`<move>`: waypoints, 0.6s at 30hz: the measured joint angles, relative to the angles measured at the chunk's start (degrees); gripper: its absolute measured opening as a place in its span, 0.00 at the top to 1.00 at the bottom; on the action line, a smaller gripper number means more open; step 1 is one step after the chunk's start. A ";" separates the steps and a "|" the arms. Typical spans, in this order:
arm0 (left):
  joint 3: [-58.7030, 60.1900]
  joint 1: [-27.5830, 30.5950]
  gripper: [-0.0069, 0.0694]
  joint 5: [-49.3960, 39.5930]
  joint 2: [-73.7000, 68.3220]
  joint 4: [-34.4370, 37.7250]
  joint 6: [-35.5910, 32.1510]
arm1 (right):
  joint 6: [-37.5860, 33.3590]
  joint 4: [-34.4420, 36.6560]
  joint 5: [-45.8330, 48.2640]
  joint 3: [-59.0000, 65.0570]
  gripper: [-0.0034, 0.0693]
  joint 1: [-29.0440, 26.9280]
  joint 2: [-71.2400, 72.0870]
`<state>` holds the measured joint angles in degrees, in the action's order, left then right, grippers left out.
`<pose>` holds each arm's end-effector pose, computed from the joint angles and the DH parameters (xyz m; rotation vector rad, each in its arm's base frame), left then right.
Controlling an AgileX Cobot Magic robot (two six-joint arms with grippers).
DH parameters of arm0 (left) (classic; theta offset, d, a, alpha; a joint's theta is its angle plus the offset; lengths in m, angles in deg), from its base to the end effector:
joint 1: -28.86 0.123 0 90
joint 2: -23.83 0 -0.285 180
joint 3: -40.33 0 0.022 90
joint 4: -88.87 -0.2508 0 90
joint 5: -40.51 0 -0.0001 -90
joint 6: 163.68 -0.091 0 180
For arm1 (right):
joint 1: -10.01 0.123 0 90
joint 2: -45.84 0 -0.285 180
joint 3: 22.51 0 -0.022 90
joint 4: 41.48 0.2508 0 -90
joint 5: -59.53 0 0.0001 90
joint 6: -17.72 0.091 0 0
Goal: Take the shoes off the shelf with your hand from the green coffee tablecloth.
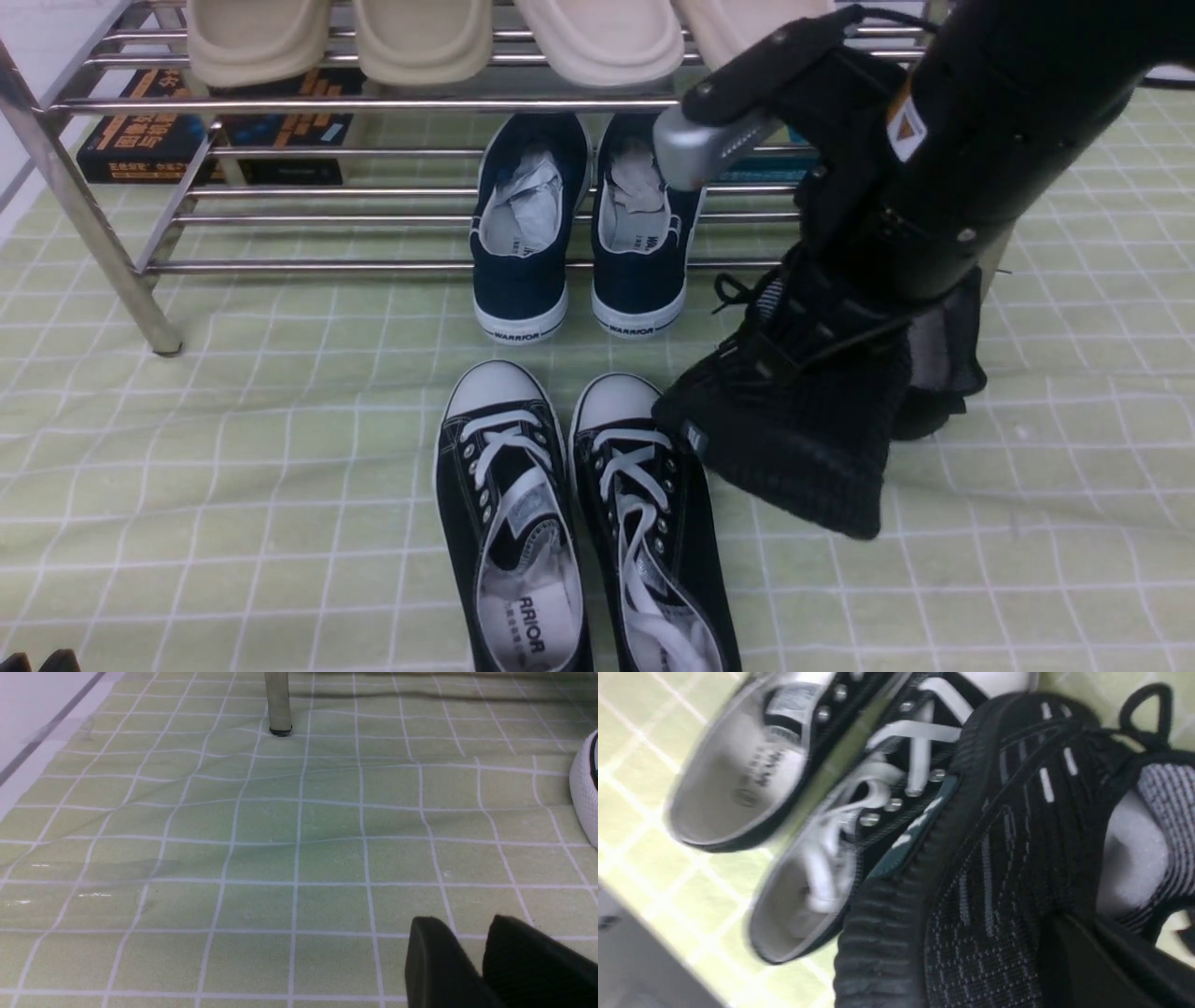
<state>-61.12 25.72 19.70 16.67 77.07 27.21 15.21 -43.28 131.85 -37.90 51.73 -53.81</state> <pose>0.0531 0.0037 0.1739 0.0027 1.8514 0.0311 0.2490 0.2184 0.3674 -1.0366 2.5387 0.1495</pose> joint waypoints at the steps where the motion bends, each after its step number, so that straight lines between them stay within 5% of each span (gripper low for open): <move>1: 0.00 0.00 0.65 0.00 0.00 0.00 0.00 | -0.12 -1.26 0.00 0.00 0.94 0.25 0.00; 7: 0.00 0.00 0.65 0.00 0.00 0.00 0.00 | -2.79 -7.84 0.00 0.05 0.93 0.46 0.00; 18: 0.00 0.00 0.65 0.00 0.00 0.00 0.00 | -3.25 -4.14 -0.69 3.69 0.93 0.50 -4.64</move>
<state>-61.12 25.72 19.70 16.67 77.07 27.21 11.96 -47.42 131.16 -34.21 52.23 -58.45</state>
